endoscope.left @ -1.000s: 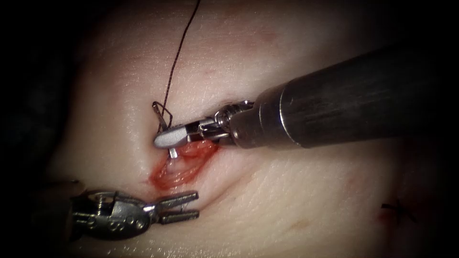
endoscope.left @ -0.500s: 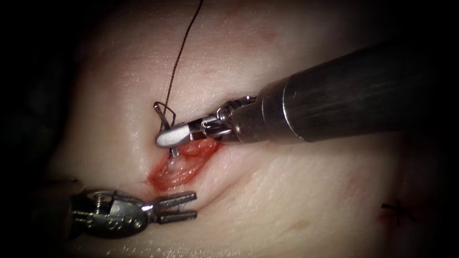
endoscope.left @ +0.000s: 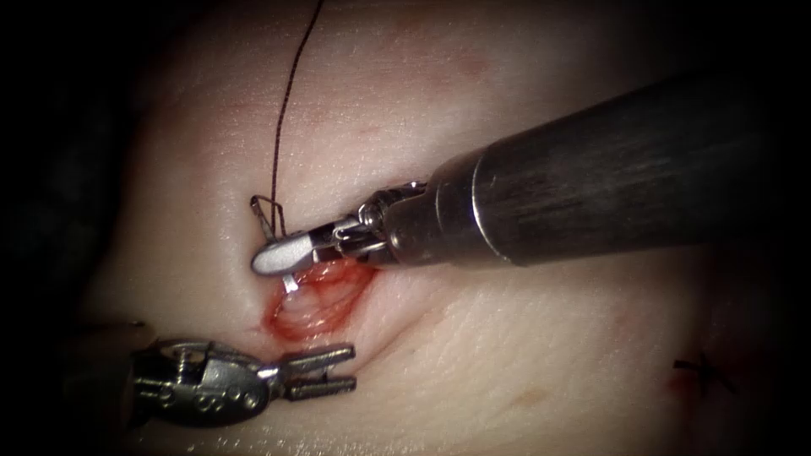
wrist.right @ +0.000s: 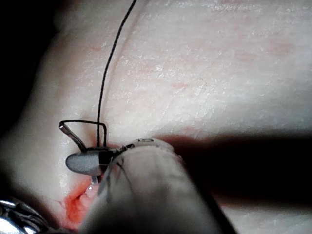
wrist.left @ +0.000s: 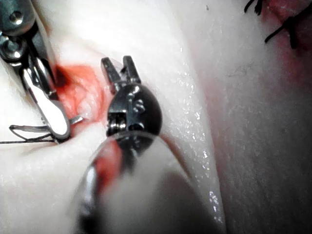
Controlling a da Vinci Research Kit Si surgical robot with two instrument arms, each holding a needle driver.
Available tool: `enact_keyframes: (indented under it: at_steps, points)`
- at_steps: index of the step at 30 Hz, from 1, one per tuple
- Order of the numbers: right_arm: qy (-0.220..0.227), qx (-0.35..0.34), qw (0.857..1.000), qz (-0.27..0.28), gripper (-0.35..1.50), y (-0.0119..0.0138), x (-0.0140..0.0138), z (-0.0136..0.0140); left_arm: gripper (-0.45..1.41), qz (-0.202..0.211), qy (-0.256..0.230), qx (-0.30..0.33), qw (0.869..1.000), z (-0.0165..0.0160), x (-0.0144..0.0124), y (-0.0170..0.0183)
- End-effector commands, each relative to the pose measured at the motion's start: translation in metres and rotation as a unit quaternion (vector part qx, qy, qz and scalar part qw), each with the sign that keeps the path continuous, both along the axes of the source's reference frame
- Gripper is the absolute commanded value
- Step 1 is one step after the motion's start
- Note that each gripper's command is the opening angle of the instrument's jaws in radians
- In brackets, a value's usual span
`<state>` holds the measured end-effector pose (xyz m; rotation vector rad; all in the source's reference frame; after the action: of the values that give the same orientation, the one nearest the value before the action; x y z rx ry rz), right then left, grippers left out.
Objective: Wound Closure
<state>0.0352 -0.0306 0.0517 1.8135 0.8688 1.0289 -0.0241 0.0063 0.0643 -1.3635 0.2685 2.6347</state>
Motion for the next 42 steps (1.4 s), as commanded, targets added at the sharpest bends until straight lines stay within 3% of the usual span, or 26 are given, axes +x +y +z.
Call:
enact_keyframes:
  at_steps: [1, 29, 34, 39, 42]
  points:
    - [0.002, 0.003, 1.0, -0.005, -0.35, -0.001, 0.0005, 0.0004, 0.02, 0.001, -0.001, 0.001, 1.0, 0.0006, -0.0006, -0.0006]
    - [0.01, 0.02, 0.999, -0.027, -0.35, -0.003, -0.0007, -0.0007, -0.06, -0.006, 0.009, -0.003, 1.0, 0.0021, 0.0009, 0.0003]
    - [0.012, 0.021, 0.999, -0.025, -0.35, -0.0029, -0.0007, -0.0006, 0.02, -0.008, 0.014, -0.007, 1.0, 0.003, 0.0013, 0.0004]
    - [0.014, 0.022, 0.999, -0.023, -0.35, -0.0029, -0.0008, -0.0006, 0.29, -0.011, 0.019, -0.008, 1.0, 0.0034, 0.0014, 0.0005]
    - [0.014, 0.023, 0.999, -0.023, -0.35, -0.0028, -0.0009, -0.0006, 0.32, -0.012, 0.02, -0.007, 1.0, 0.0034, 0.0014, 0.0005]
